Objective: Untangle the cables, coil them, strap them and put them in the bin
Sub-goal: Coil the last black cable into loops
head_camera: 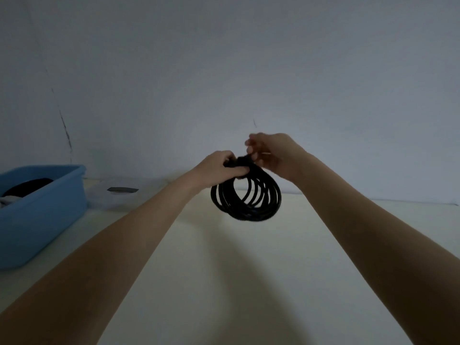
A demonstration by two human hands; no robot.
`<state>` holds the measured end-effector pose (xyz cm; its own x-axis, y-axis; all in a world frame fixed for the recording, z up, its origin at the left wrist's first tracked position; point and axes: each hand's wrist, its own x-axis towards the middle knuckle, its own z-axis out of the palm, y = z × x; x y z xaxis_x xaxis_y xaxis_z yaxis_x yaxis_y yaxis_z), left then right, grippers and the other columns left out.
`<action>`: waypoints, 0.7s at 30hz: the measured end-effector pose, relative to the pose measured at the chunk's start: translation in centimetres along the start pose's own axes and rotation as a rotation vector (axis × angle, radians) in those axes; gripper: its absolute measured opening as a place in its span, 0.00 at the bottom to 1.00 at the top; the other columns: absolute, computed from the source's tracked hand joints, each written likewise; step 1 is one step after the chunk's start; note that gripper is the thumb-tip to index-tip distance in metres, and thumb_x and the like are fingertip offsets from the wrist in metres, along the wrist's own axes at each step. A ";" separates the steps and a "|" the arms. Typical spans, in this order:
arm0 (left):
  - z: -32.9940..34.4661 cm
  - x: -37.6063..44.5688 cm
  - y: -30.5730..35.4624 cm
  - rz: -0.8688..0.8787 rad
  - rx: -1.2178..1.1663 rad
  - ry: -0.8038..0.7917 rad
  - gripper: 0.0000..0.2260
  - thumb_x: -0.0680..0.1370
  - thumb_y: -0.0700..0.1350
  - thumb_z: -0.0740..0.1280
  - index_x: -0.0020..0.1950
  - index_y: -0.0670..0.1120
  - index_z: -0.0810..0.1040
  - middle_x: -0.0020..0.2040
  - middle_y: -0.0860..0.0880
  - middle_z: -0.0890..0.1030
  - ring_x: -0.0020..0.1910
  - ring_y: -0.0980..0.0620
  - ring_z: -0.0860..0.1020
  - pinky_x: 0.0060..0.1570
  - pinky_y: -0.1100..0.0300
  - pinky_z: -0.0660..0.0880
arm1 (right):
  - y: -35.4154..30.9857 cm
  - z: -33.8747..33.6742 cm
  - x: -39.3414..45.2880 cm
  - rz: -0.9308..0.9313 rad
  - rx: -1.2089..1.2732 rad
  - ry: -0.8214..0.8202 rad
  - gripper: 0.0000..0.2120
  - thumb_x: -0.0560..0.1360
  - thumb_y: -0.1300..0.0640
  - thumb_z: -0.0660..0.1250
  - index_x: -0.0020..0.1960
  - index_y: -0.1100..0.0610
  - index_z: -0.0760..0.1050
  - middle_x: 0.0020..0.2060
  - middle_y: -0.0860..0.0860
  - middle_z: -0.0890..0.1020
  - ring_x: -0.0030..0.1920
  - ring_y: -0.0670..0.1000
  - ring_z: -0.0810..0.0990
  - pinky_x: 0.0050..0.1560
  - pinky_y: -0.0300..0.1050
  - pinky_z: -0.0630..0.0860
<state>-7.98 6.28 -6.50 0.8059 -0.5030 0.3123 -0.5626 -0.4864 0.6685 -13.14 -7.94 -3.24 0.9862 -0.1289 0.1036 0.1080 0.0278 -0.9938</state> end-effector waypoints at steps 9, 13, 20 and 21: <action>-6.8 -3.4 -2.5 -0.171 -0.545 0.288 0.05 0.76 0.44 0.68 0.45 0.42 0.77 0.36 0.48 0.81 0.33 0.57 0.76 0.36 0.66 0.71 | 3.5 4.9 1.7 -0.042 -0.053 -0.307 0.34 0.73 0.52 0.70 0.73 0.54 0.59 0.62 0.53 0.75 0.61 0.53 0.76 0.66 0.56 0.70; -11.4 -6.0 -5.4 -0.253 -0.615 0.466 0.08 0.76 0.47 0.68 0.46 0.41 0.78 0.35 0.47 0.82 0.33 0.55 0.76 0.37 0.63 0.72 | 3.8 11.5 2.8 -0.075 0.159 -0.377 0.22 0.75 0.56 0.68 0.68 0.53 0.67 0.49 0.53 0.80 0.47 0.50 0.79 0.55 0.50 0.76; -20.4 -11.0 -10.0 -0.395 -0.641 0.668 0.08 0.77 0.45 0.67 0.48 0.40 0.80 0.33 0.46 0.82 0.29 0.56 0.78 0.34 0.66 0.75 | 3.9 24.9 4.6 -0.317 0.107 -0.356 0.12 0.79 0.65 0.59 0.60 0.62 0.74 0.34 0.55 0.77 0.28 0.46 0.74 0.33 0.40 0.73; -21.8 -11.8 -10.6 -0.423 -0.614 0.686 0.08 0.77 0.45 0.67 0.49 0.41 0.80 0.35 0.46 0.82 0.32 0.55 0.79 0.38 0.65 0.76 | 3.8 26.8 5.1 -0.343 0.081 -0.375 0.12 0.79 0.66 0.60 0.60 0.62 0.74 0.34 0.55 0.77 0.27 0.46 0.74 0.33 0.40 0.73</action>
<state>-7.52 32.99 -2.60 0.9578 0.2382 0.1612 -0.1705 0.0186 0.9852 -4.30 18.10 -5.39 0.8680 0.2201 0.4452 0.4276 0.1248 -0.8953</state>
